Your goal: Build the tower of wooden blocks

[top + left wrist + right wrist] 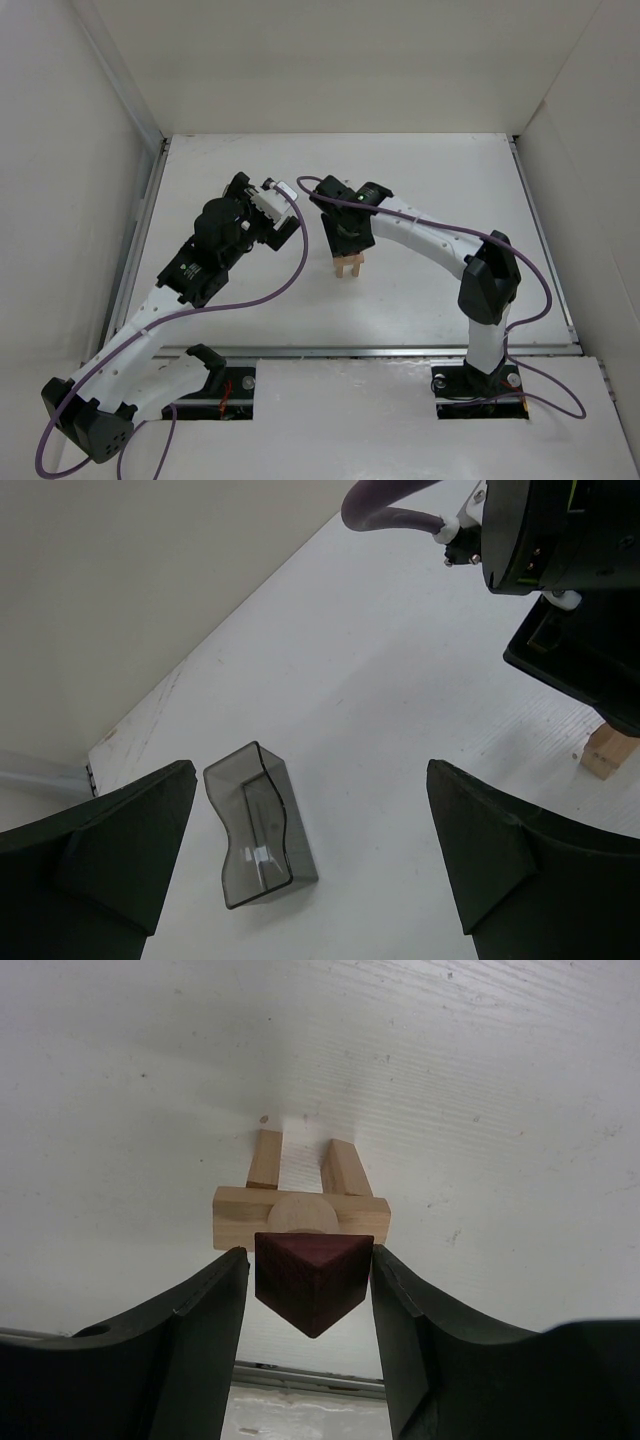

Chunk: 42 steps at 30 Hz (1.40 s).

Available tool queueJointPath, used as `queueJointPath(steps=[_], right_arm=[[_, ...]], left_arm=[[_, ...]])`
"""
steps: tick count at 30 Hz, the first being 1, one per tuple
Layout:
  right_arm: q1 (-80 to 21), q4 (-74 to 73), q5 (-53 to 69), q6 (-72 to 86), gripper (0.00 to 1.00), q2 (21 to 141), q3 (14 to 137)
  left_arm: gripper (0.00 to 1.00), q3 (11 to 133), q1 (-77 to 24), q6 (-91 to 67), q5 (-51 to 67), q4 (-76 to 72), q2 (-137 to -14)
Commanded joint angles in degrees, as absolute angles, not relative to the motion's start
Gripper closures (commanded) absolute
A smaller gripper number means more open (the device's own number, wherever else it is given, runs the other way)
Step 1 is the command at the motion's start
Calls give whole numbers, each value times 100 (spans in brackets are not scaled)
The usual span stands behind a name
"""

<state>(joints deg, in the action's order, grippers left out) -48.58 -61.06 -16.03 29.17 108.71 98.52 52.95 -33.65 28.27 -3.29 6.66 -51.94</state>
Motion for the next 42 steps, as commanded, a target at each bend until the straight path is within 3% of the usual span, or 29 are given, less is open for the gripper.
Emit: queueJointPath(steps=[1, 19, 23, 26, 31, 37, 42], right_arm=[[-4948, -6056, -1617, 3023, 43, 10644, 9940], [-4896, -6459, -2399, 3243, 18, 10205, 10257], [-4432, -6714, -2777, 3313, 17, 9871, 10608], [-4071, -6767, -3216, 3313, 9, 9467, 10723], [-2315, -6768, -3937, 2902, 0, 8835, 10381], [565, -5977, -2639, 2057, 0, 8244, 9993], [993, -5687, -1970, 2057, 0, 7780, 9598]], left_arm=[[0, 5273, -3349, 2848, -369, 404, -5063], [0, 5273, -3349, 2787, -570, 352, -5010], [0, 5221, -3296, 2672, -800, 133, -4957], [0, 5221, -3296, 2620, -940, 18, -4957], [0, 5168, -3296, 2567, -993, 18, -5010], [0, 5046, -3120, 2435, -1099, 18, -4904], [0, 4931, -3006, 2303, -1046, 18, -4852]])
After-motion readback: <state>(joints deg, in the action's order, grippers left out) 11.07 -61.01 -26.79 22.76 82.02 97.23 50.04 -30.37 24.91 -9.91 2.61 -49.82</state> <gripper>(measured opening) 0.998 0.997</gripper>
